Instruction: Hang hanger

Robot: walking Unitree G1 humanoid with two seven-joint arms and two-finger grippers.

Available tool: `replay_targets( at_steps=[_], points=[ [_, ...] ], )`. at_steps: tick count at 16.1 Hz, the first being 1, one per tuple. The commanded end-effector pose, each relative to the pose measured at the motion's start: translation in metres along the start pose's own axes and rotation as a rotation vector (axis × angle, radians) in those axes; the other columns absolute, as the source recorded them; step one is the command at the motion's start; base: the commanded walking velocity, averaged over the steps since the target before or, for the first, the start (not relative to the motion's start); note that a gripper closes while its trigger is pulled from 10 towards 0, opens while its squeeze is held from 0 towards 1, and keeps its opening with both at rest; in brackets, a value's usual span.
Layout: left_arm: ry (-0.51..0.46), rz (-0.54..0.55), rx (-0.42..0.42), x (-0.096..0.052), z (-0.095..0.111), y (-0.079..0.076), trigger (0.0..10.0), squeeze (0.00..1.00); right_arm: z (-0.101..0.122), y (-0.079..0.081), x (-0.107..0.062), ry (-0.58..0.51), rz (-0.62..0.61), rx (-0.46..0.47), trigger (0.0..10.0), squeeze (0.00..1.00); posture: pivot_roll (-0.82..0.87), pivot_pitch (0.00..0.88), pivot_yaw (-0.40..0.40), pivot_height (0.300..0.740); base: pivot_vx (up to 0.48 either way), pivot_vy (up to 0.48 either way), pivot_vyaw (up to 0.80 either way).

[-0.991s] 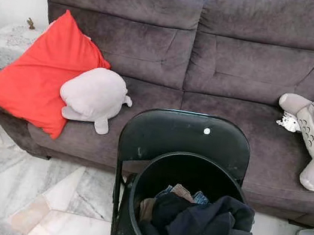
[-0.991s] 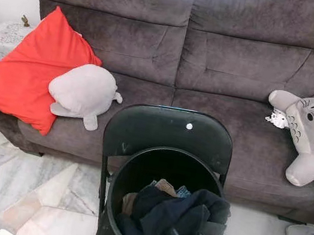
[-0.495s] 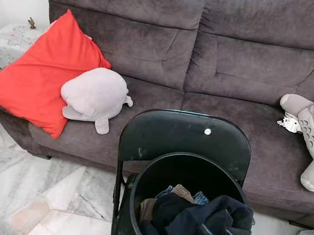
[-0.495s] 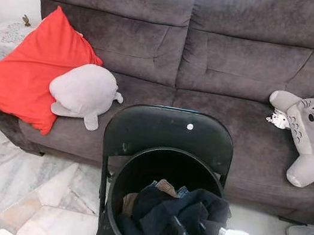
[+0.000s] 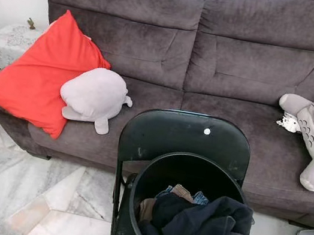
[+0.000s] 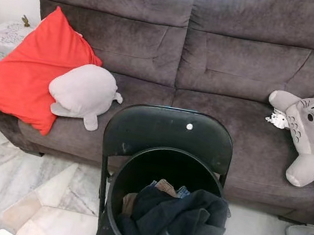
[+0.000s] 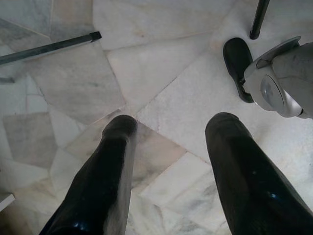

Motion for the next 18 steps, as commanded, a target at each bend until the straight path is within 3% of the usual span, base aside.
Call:
replay_targets(
  at_steps=[1,8,10,13,18],
  points=[
    [0.041,0.002,0.026,-0.002,-0.011,0.003,10.0,0.00,0.003,0.005,-0.003,-0.007,0.007,-0.004,10.0,0.00,-0.13,0.102,0.085,0.740,0.000,0.000,0.00],
    [0.037,-0.001,0.028,-0.001,-0.010,0.002,10.0,0.00,-0.013,0.015,-0.008,0.036,-0.013,0.036,10.0,0.00,-0.14,0.101,0.081,0.740,0.000,0.000,0.00],
    [0.039,-0.001,0.030,-0.001,-0.010,0.002,10.0,0.00,-0.010,0.012,-0.014,0.046,-0.039,-0.011,10.0,0.00,-0.15,0.104,0.079,0.740,0.000,0.000,0.00],
    [0.038,-0.003,0.031,-0.001,-0.010,0.002,10.0,0.00,0.007,0.001,-0.016,-0.045,-0.123,-0.039,10.0,0.00,-0.15,0.105,0.078,0.740,0.000,0.000,0.00],
    [0.037,-0.003,0.035,-0.001,-0.009,0.002,10.0,0.00,0.025,0.013,-0.017,-0.169,-0.119,0.005,10.0,0.00,-0.17,0.108,0.078,0.740,0.000,0.000,0.00]
  ],
)
Point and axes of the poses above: a point about 5 cm out from each wrist's last joint towards the gripper, its own x axis pointing out of the wrist towards the gripper, its own z axis along the axis of the wrist's last joint, y = z × x, the point moved 4 cm from there along x, pointing out of the wrist towards the gripper, and after that the axes turned 4 degrees about x, right-handed, at the moved point
